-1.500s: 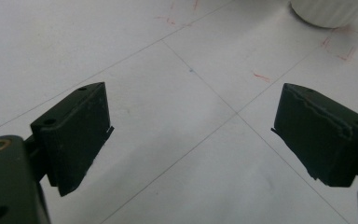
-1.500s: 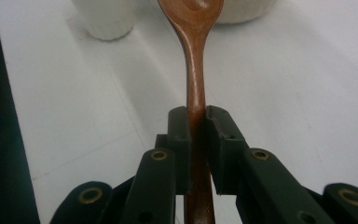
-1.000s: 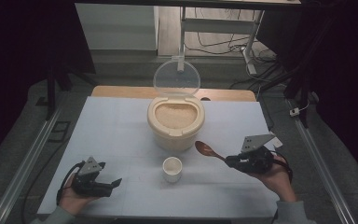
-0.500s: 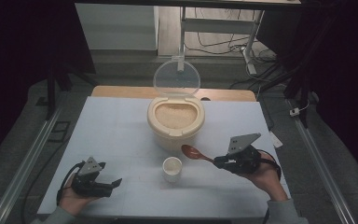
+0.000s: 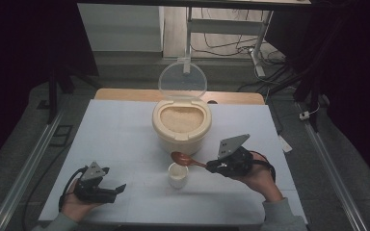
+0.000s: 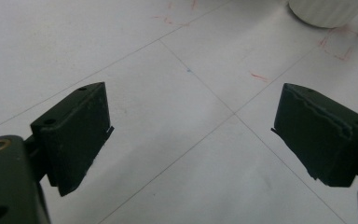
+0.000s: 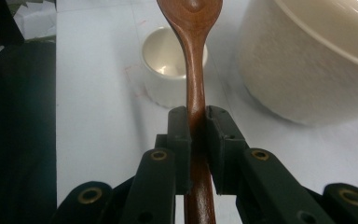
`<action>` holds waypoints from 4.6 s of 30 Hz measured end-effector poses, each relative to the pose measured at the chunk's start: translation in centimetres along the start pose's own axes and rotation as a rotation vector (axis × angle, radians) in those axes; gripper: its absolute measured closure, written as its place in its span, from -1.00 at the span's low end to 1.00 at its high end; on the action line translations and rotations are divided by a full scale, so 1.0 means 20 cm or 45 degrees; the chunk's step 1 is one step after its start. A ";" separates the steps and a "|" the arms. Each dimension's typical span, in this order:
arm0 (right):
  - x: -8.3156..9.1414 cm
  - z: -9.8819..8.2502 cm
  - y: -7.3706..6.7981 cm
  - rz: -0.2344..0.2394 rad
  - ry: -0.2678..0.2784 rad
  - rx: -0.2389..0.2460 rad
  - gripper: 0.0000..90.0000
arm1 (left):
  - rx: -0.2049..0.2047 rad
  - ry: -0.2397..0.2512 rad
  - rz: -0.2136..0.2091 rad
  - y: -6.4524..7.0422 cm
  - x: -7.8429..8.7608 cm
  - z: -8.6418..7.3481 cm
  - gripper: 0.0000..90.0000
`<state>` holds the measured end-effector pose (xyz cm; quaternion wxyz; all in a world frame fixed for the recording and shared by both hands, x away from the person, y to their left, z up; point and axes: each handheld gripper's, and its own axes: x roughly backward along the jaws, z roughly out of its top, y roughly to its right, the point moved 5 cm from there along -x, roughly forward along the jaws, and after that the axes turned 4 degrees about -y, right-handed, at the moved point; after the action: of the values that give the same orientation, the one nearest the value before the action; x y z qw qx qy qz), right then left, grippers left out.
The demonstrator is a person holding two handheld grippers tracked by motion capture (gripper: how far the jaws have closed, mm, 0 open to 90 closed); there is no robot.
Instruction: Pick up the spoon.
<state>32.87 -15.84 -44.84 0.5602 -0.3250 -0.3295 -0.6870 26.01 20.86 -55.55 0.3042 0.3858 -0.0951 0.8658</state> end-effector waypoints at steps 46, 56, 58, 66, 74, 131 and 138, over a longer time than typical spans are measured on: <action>-0.20 0.16 -0.09 0.046 -0.048 0.119 0.78 | -0.389 0.072 -0.233 0.38 0.14 0.53 -0.63; -0.22 0.18 -0.11 0.042 -0.052 0.154 0.78 | -0.528 -0.035 -0.276 0.50 0.04 0.69 -0.44; -0.22 0.19 -0.12 0.046 -0.048 0.162 0.78 | -0.538 -0.056 -0.286 0.51 0.02 0.71 -0.41; -0.23 0.21 -0.15 0.048 -0.050 0.196 0.78 | -0.578 -0.163 -0.342 0.52 -0.08 0.72 -0.17; -0.23 0.23 -0.18 0.036 -0.053 0.249 0.78 | -0.630 -0.232 -0.398 0.55 -0.12 0.71 0.08; -0.01 0.09 -0.03 -0.336 0.398 -0.711 0.04 | -0.643 0.009 -0.193 0.53 -0.12 0.71 0.76; -0.05 0.09 -0.03 -0.258 0.464 -0.811 -0.03 | -0.642 0.029 -0.175 0.54 -0.13 0.71 0.76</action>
<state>32.54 -13.63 -44.66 0.4097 -0.3211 -0.0248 -0.8535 29.55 5.44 -46.94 0.4500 0.2934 -0.2781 0.7963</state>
